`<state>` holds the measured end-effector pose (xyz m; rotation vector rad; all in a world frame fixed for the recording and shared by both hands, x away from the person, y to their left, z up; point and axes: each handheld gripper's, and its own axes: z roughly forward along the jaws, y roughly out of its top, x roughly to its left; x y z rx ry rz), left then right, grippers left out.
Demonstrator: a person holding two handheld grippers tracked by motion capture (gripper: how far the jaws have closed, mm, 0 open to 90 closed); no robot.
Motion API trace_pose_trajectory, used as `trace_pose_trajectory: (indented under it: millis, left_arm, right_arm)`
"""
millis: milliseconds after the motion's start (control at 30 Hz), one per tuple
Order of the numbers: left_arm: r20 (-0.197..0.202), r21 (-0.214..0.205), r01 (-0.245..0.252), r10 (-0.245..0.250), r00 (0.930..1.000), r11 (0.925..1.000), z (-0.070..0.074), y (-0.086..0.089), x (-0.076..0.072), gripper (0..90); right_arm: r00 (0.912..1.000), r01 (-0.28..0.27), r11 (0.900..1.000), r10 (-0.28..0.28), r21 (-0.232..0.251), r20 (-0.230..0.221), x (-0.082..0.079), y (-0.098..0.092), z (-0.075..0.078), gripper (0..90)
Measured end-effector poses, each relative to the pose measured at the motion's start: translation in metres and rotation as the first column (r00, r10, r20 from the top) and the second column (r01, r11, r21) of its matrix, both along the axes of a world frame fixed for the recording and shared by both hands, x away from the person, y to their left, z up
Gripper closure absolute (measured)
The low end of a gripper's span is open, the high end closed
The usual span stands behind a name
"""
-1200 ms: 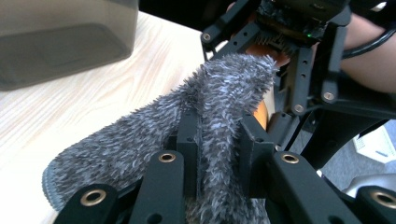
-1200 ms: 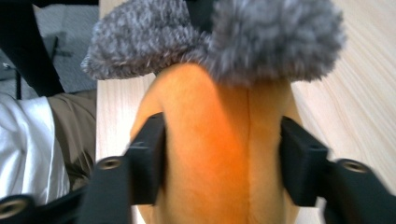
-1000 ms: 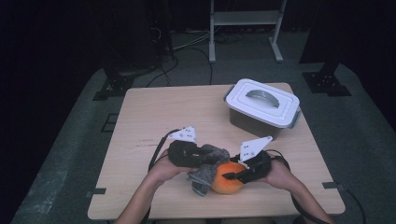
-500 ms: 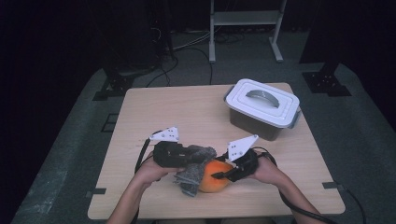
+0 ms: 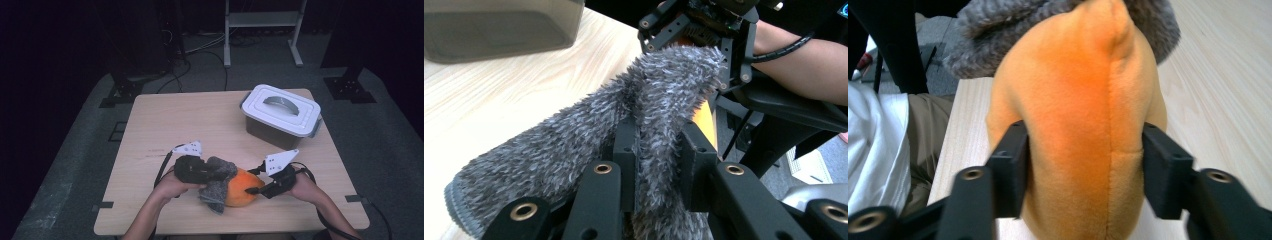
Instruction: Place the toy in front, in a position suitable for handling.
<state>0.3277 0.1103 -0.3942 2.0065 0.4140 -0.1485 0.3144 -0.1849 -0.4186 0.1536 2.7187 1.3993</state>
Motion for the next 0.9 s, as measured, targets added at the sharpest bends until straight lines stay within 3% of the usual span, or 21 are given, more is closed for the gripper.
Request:
trace_pose_trajectory:
  millis: [100,200,467,533,600,700,800,900]
  left_arm:
    - [0.002,0.002,0.002,-0.002,1.0000,1.0000,0.001,-0.004,0.001,73.5]
    - [-0.001,0.001,-0.003,0.003,1.0000,1.0000,0.001,-0.006,0.002,73.5]
    - [0.016,-0.001,0.001,-0.001,0.9999,1.0000,0.004,-0.016,-0.002,73.5]
    - [0.025,0.006,0.007,-0.007,0.9997,1.0000,0.005,-0.019,-0.003,73.4]
    - [0.027,0.014,0.015,-0.015,0.9995,0.9998,0.005,-0.020,-0.004,73.4]
    - [0.019,0.009,0.015,-0.015,0.9997,0.9998,0.002,-0.019,-0.003,73.4]
    - [0.021,-0.014,0.002,-0.002,0.9998,0.9999,0.005,-0.015,-0.002,73.4]
    - [0.030,-0.045,-0.008,0.009,0.9995,0.9990,0.013,-0.010,0.000,73.4]
  right_arm:
    - [0.9978,0.044,0.9989,-0.044,-0.014,-0.050,0.000,-0.002,0.002,29.5]
    - [0.9925,0.089,0.9943,-0.093,-0.060,-0.079,-0.003,-0.002,0.010,25.9]
    - [0.9859,0.155,0.9857,-0.159,-0.066,-0.054,-0.016,0.009,0.028,24.4]
    - [0.9861,0.161,0.9834,-0.164,-0.084,-0.027,-0.018,0.014,0.029,24.9]
    - [0.9848,0.165,0.9818,-0.169,-0.093,-0.039,-0.016,0.018,0.025,25.7]
    - [0.9866,0.148,0.9853,-0.153,-0.086,-0.056,-0.013,0.018,0.017,36.6]
    - [0.9941,0.108,0.9925,-0.108,-0.056,0.012,-0.014,0.015,0.015,48.1]
    - [0.9985,0.048,0.9987,-0.047,-0.017,0.027,-0.011,0.012,0.014,49.7]
